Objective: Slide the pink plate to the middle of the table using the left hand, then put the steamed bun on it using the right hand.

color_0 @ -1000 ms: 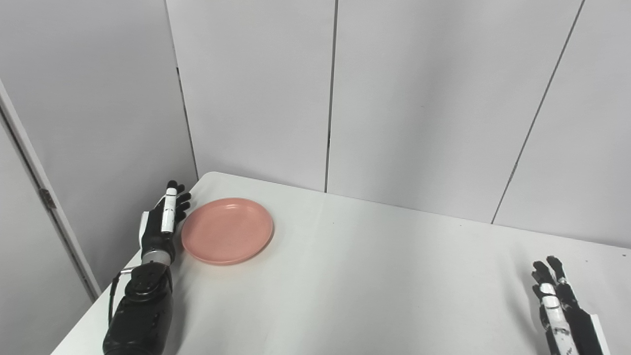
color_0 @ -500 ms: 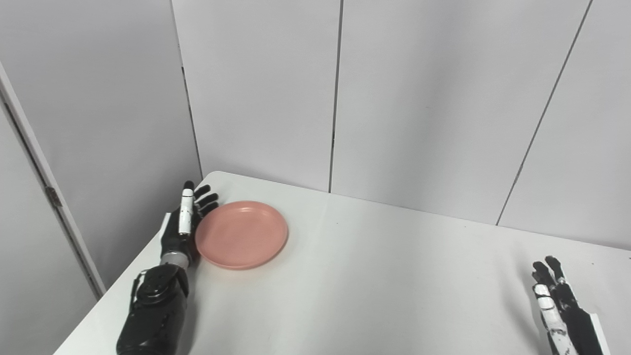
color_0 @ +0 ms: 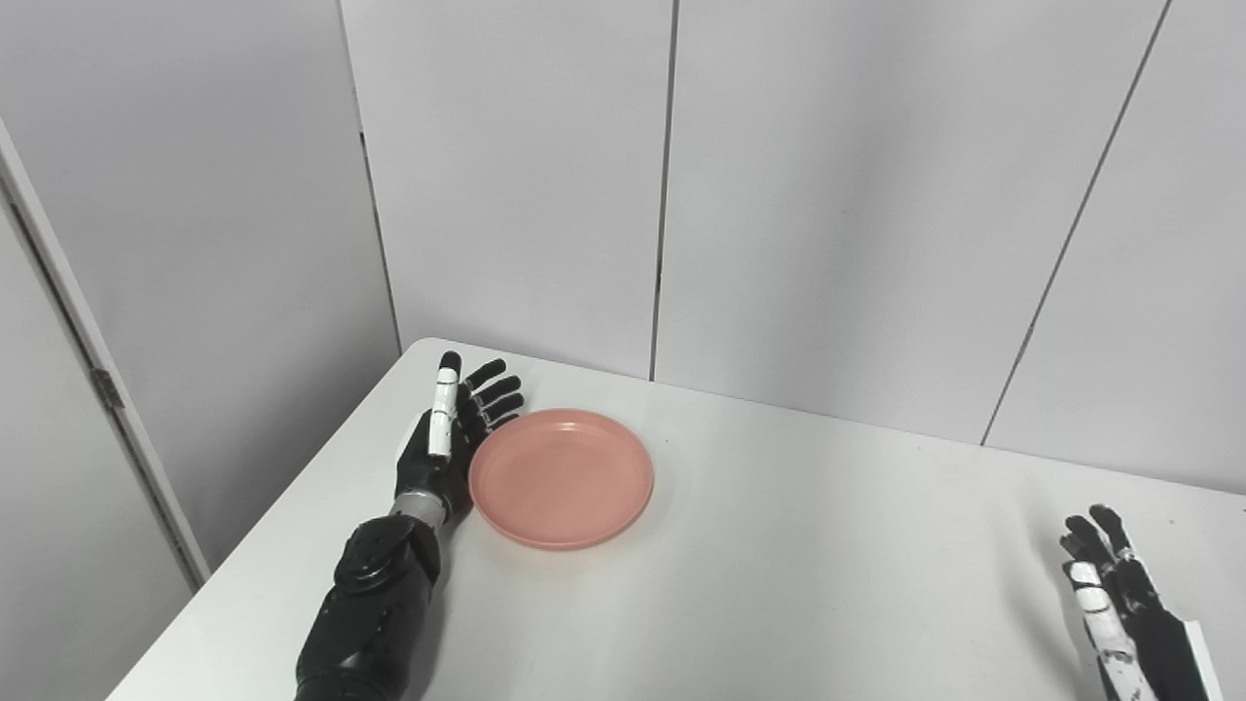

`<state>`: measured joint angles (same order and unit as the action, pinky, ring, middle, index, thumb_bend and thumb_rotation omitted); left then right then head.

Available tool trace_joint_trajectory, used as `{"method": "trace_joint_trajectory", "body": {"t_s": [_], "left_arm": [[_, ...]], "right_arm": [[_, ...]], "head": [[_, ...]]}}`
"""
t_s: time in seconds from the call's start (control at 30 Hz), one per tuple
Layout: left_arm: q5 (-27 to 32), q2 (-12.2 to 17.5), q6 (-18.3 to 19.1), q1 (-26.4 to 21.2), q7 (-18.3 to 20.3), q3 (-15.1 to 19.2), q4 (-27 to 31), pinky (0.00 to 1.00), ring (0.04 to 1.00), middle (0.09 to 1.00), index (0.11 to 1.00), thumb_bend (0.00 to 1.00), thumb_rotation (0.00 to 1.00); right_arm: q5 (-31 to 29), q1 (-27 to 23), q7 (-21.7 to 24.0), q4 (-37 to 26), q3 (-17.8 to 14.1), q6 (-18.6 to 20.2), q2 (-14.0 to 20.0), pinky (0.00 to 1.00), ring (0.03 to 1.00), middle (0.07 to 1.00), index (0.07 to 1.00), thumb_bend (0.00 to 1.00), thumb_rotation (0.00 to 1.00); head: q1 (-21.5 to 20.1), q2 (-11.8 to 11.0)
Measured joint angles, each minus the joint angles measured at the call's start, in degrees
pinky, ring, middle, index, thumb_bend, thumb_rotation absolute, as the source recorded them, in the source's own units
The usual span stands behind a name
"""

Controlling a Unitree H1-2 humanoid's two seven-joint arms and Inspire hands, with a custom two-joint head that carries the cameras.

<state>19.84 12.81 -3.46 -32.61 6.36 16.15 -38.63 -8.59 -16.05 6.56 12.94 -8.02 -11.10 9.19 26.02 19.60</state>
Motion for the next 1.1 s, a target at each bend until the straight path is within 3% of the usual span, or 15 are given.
{"method": "trace_joint_trajectory", "body": {"t_s": [0.5,0.53,0.7,0.8,0.9,1.03,1.1], "left_arm": [[-4.11,-4.15,-2.41,-1.1,1.15,-6.78,-0.78,0.83,0.807,0.789,0.776,0.79,0.98],[-4.39,-4.35,-2.3,-1.09,1.14,-7.25,-0.58,0.83,0.807,0.79,0.773,0.8,0.97],[-5.72,-6.63,-0.89,-0.66,0.99,-9.24,1.88,0.8,0.801,0.787,0.768,0.79,0.99],[-6.14,-7.86,-0.3,0.28,1.65,-10.71,3.76,0.82,0.817,0.798,0.783,0.78,1.0],[-6.18,-8.76,2.53,1.69,2.42,-11.69,7.4,0.81,0.816,0.8,0.781,0.77,1.0],[-6.34,-9.57,5.21,2.97,2.99,-12.44,10.45,0.82,0.823,0.805,0.783,0.77,1.0],[-6.33,-9.55,6.18,3.43,3.78,-12.83,11.42,0.82,0.833,0.814,0.79,0.77,1.0]], "right_arm": [[0.03,0.0,0.09,0.06,-0.03,-0.36,0.24,0.99,0.942,0.923,0.946,0.64,0.69],[0.01,0.01,0.09,0.02,-0.03,-0.36,0.24,1.0,0.951,0.93,0.953,0.63,0.69],[-0.2,0.11,0.25,-0.24,0.03,-0.35,0.34,1.0,0.978,0.949,0.972,0.59,0.68],[-0.44,0.32,0.54,-0.72,0.22,-0.33,0.37,1.0,0.991,0.966,0.987,0.49,0.69],[-0.19,0.85,0.99,-1.39,0.56,-0.32,0.72,1.0,0.973,0.96,0.974,0.42,0.67],[0.35,1.23,0.97,-1.74,0.68,-0.32,0.83,1.0,0.959,0.95,0.968,0.45,0.66],[1.08,1.23,0.96,-1.73,1.0,-0.32,0.84,1.0,0.957,0.947,0.971,0.48,0.66]], "head": [[-1.23,1.76],[-3.14,3.06],[-5.88,3.95],[-6.86,4.4],[-10.62,5.45],[-11.95,5.71],[-15.72,5.98]]}}
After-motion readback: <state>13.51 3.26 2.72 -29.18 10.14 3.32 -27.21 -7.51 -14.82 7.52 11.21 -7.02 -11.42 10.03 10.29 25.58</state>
